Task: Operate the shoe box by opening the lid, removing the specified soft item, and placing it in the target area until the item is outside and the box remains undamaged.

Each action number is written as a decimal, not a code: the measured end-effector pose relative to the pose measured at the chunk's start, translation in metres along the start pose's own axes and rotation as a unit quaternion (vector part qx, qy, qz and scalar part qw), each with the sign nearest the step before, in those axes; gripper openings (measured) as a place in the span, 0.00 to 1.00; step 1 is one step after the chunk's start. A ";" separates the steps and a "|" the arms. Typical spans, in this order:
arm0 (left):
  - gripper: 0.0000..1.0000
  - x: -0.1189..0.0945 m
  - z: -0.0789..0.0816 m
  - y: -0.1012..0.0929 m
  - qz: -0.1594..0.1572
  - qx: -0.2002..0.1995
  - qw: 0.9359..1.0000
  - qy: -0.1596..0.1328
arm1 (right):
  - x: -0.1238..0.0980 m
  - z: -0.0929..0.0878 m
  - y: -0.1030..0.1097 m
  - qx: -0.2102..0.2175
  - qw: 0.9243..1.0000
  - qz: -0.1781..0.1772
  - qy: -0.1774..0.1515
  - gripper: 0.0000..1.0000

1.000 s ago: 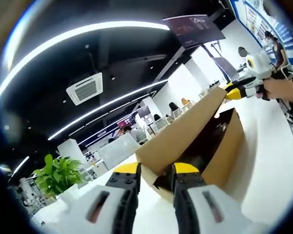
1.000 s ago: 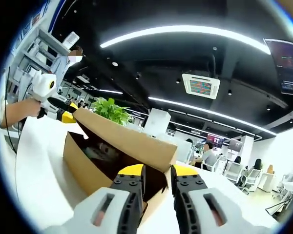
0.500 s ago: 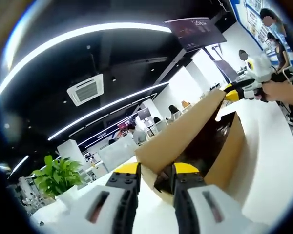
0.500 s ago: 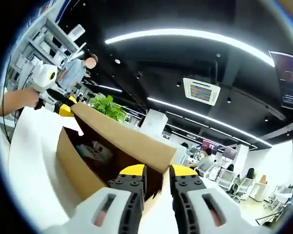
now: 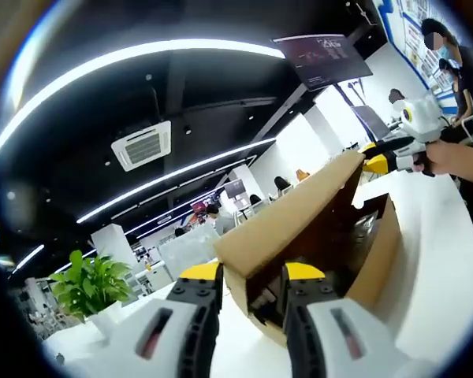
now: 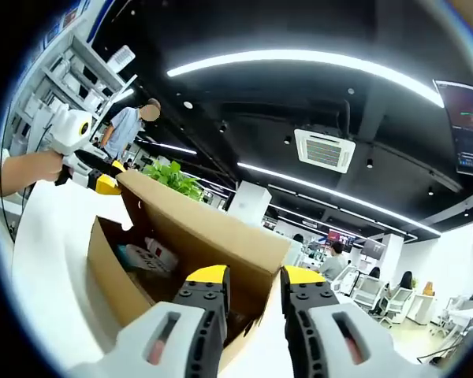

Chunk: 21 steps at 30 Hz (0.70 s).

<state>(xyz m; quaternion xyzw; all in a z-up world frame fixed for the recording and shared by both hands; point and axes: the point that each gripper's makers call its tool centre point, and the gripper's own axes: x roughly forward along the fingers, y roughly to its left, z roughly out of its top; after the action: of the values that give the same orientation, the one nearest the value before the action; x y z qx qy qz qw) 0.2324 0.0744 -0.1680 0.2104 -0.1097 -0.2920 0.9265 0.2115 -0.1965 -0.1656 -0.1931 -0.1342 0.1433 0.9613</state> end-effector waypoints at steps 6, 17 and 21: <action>0.24 0.001 0.002 0.005 -0.006 -0.029 1.000 -0.008 | 0.004 0.002 -0.006 0.012 1.000 -0.004 -0.003 0.19; 0.21 0.003 0.003 0.008 -0.001 -0.030 1.000 -0.006 | 0.007 0.004 -0.011 0.021 1.000 -0.004 0.005 0.14; 0.21 0.005 0.004 0.010 0.004 -0.028 1.000 -0.006 | 0.008 0.005 -0.012 0.008 1.000 -0.012 0.009 0.14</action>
<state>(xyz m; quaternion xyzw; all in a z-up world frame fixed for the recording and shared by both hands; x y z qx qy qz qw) 0.2398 0.0777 -0.1593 0.1817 -0.1083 -0.2923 0.9326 0.2207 -0.2031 -0.1546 -0.1847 -0.1269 0.1310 0.9657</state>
